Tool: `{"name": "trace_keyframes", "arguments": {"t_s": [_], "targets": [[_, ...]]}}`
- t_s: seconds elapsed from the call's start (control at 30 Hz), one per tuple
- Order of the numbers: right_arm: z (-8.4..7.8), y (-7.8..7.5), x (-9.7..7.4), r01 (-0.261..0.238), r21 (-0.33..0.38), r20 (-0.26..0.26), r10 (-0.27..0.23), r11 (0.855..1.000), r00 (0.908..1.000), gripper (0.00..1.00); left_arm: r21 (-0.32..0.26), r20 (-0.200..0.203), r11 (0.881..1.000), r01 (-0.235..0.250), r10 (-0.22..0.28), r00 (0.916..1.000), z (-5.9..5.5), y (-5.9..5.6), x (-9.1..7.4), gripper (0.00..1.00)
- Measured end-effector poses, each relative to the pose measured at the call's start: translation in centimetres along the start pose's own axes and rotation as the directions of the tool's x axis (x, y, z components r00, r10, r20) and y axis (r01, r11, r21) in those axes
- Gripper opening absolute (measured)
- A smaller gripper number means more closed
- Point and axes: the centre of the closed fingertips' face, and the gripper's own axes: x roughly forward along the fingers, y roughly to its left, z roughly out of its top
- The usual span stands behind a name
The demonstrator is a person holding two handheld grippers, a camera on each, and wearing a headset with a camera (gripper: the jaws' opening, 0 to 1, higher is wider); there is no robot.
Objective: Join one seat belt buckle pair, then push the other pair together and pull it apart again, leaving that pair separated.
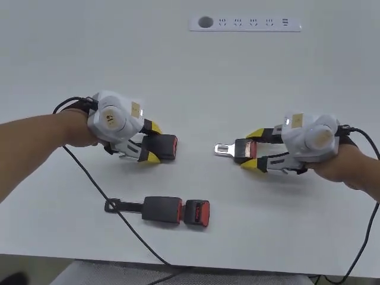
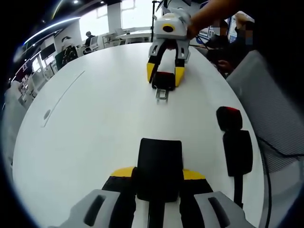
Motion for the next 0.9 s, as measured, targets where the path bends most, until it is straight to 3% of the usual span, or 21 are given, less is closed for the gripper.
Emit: {"name": "trace_keyframes", "arguments": {"t_s": [0.57,0.8,0.9], "targets": [[-2.2,-0.5,-3.4,0.009,0.014,-0.031,-0.009,1.0,0.9995,0.36,-0.01,-0.006,1.0,-0.005,0.005,1.0,0.0,0.1,0.0,0.36],[-2.2,-0.8,-3.3,0.011,0.021,-0.04,-0.01,1.0,0.9991,0.37,-0.016,-0.008,1.0,-0.01,0.009,0.9999,0.1,0.0,0.1,0.36],[-2.1,-0.8,-3.3,0.012,0.046,-0.028,-0.011,0.999,0.9996,0.38,-0.025,-0.027,1.0,-0.007,0.006,0.9996,0.2,0.0,0.1,0.37]]}}
